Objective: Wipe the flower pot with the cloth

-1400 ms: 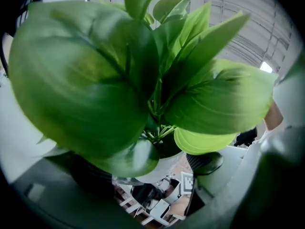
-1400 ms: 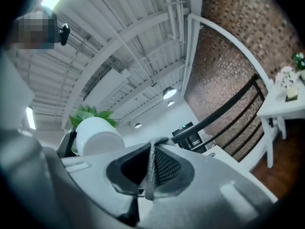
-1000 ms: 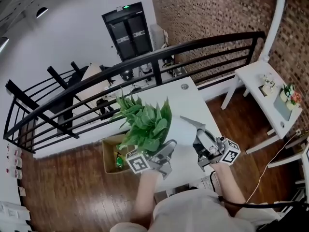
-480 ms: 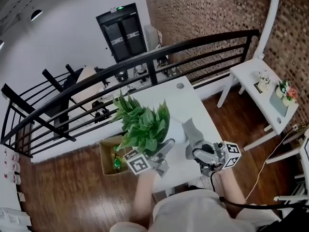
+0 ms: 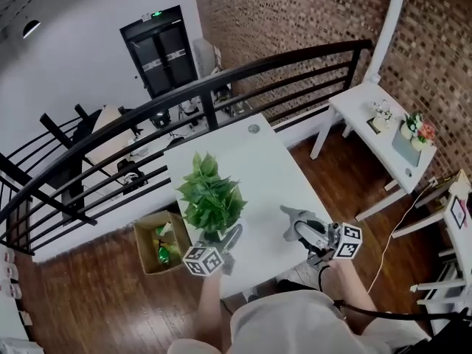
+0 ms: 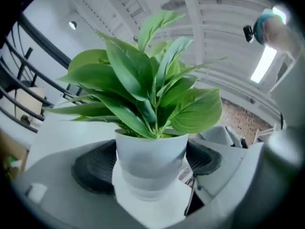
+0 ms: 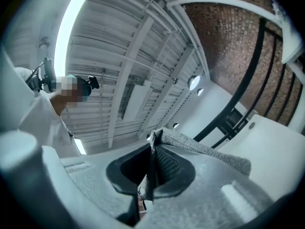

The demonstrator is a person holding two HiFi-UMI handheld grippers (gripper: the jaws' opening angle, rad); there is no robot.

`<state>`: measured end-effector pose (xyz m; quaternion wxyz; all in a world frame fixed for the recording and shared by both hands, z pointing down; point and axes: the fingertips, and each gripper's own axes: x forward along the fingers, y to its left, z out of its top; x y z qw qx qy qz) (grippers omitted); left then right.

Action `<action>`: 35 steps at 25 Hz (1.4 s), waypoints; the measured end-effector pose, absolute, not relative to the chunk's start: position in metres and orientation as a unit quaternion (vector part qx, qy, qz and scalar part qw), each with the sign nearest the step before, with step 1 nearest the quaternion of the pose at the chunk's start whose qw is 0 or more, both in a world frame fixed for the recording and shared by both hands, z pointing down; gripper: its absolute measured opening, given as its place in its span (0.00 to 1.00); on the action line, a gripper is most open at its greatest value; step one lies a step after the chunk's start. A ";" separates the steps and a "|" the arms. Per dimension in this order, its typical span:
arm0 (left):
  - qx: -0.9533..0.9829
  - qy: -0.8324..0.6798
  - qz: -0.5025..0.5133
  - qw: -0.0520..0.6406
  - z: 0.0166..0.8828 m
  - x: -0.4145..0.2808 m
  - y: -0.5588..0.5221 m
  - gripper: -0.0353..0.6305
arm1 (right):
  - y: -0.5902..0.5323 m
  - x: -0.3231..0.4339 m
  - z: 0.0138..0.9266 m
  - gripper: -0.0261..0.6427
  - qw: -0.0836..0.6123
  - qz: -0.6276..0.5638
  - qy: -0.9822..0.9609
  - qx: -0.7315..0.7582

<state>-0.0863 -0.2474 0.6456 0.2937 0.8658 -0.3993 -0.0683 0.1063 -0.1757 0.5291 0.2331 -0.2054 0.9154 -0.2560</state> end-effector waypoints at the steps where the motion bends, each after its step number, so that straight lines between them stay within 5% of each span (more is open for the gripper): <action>1: 0.868 -0.411 -0.041 0.275 0.660 -0.085 -0.246 0.77 | -0.175 0.111 0.535 0.03 0.232 -0.261 0.911 -0.220; 6: 0.865 -0.451 0.091 0.201 0.760 -0.078 -0.224 0.77 | -0.167 0.122 0.556 0.03 0.234 -0.284 0.893 -0.259; 12: 0.855 -0.475 0.044 0.202 0.776 -0.074 -0.218 0.79 | -0.150 0.126 0.565 0.03 0.209 -0.284 0.894 -0.277; 25: 0.887 -0.434 0.118 0.107 0.791 -0.091 -0.179 0.78 | -0.094 0.087 0.573 0.03 0.217 -0.310 0.877 -0.295; 35: 0.853 -0.471 0.144 0.169 0.805 -0.136 -0.110 0.87 | -0.049 0.083 0.575 0.03 0.196 -0.304 0.888 -0.284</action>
